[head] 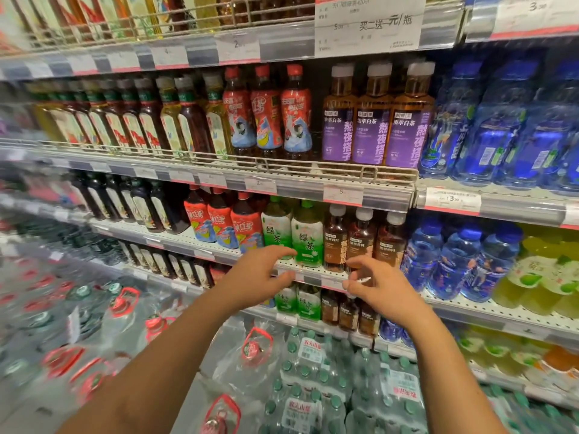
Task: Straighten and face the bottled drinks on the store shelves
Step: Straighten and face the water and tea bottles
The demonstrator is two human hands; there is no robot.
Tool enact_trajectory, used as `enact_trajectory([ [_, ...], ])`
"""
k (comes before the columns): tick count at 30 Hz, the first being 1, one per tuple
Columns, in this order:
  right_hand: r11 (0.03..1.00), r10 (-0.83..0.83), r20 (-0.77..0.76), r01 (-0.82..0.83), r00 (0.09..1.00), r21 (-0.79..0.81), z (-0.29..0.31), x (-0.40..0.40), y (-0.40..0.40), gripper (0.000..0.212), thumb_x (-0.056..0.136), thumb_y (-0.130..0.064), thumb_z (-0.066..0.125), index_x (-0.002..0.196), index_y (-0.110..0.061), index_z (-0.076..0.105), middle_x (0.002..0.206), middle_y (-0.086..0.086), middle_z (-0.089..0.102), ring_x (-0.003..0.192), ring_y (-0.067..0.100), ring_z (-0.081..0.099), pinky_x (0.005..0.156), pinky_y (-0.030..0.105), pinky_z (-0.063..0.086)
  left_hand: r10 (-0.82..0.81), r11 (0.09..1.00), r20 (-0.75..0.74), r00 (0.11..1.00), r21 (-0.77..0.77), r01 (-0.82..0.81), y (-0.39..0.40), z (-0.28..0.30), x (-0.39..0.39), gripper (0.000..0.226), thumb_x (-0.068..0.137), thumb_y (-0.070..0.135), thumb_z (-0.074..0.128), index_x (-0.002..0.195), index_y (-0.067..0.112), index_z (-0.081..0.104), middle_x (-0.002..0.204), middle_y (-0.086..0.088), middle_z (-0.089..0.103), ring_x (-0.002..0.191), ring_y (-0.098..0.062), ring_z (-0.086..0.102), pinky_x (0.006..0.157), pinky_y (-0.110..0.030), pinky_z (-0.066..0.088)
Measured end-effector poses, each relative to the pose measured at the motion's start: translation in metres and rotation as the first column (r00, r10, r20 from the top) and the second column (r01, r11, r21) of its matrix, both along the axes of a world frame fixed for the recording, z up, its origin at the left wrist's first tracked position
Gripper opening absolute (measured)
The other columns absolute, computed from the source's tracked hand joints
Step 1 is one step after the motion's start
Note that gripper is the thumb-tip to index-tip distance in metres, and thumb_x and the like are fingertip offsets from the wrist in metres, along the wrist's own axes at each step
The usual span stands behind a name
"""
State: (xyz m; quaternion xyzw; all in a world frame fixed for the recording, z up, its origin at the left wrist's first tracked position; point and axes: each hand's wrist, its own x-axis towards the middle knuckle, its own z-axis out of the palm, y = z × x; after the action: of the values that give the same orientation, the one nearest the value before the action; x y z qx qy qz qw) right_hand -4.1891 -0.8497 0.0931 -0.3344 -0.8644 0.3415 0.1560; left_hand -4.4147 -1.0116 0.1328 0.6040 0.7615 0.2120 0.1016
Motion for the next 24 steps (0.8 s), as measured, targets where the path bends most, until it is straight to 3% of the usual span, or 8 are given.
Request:
enact_trajectory([
  [2, 0.998, 0.06, 0.025, -0.06, 0.998, -0.008, -0.002, -0.01, -0.016, 0.04, 0.092, -0.045, 0.07, 0.13, -0.037, 0.058, 0.104, -0.016, 0.068, 0.087, 0.005, 0.067, 0.083, 0.031, 0.053, 0.039, 0.999, 0.044, 0.998, -0.014, -0.039, -0.022, -0.005, -0.005, 0.05, 0.098, 0.04, 0.061, 0.146, 0.028, 0.052, 0.146, 0.01, 0.053, 0.117, -0.008, 0.058, 0.099, -0.028, 0.047],
  [5, 0.992, 0.121, 0.032, -0.12, 0.992, -0.05, -0.007, -0.027, -0.038, 0.039, 0.093, -0.044, 0.07, 0.129, -0.037, 0.058, 0.105, -0.013, 0.068, 0.086, 0.003, 0.065, 0.073, 0.022, 0.049, 0.07, 0.997, 0.052, 0.996, -0.02, -0.069, -0.052, -0.011, -0.017, 0.052, 0.095, 0.048, 0.058, 0.144, 0.032, 0.053, 0.143, 0.012, 0.056, 0.124, -0.009, 0.056, 0.106, -0.034, 0.044],
  [10, 0.987, 0.125, 0.041, -0.12, 0.991, -0.105, -0.015, -0.053, -0.071, 0.038, 0.093, -0.041, 0.07, 0.129, -0.035, 0.059, 0.104, -0.009, 0.069, 0.085, 0.011, 0.069, 0.077, 0.039, 0.06, 0.096, 0.994, 0.003, 0.995, -0.049, -0.095, -0.099, -0.022, -0.054, 0.047, 0.098, 0.043, 0.06, 0.143, 0.032, 0.052, 0.143, 0.013, 0.056, 0.128, -0.008, 0.053, 0.105, -0.029, 0.043],
  [16, 0.996, 0.088, 0.109, -0.086, 0.99, -0.019, -0.009, -0.1, -0.135, 0.041, 0.093, -0.045, 0.069, 0.132, -0.035, 0.058, 0.108, -0.015, 0.067, 0.092, 0.005, 0.065, 0.086, 0.037, 0.056, 0.08, 0.995, 0.042, 0.996, -0.056, -0.078, -0.161, -0.027, -0.11, 0.049, 0.097, 0.047, 0.059, 0.144, 0.035, 0.052, 0.142, 0.019, 0.056, 0.127, -0.004, 0.053, 0.106, -0.031, 0.045],
  [24, 0.992, 0.124, 0.183, -0.124, 0.975, -0.014, 0.001, -0.18, -0.226, 0.04, 0.093, -0.044, 0.07, 0.13, -0.036, 0.058, 0.11, -0.014, 0.064, 0.09, 0.005, 0.064, 0.079, 0.02, 0.05, 0.068, 0.996, 0.097, 0.993, -0.069, -0.061, -0.239, -0.033, -0.185, 0.047, 0.097, 0.045, 0.06, 0.143, 0.037, 0.052, 0.136, 0.015, 0.062, 0.116, -0.003, 0.06, 0.097, -0.028, 0.049],
])
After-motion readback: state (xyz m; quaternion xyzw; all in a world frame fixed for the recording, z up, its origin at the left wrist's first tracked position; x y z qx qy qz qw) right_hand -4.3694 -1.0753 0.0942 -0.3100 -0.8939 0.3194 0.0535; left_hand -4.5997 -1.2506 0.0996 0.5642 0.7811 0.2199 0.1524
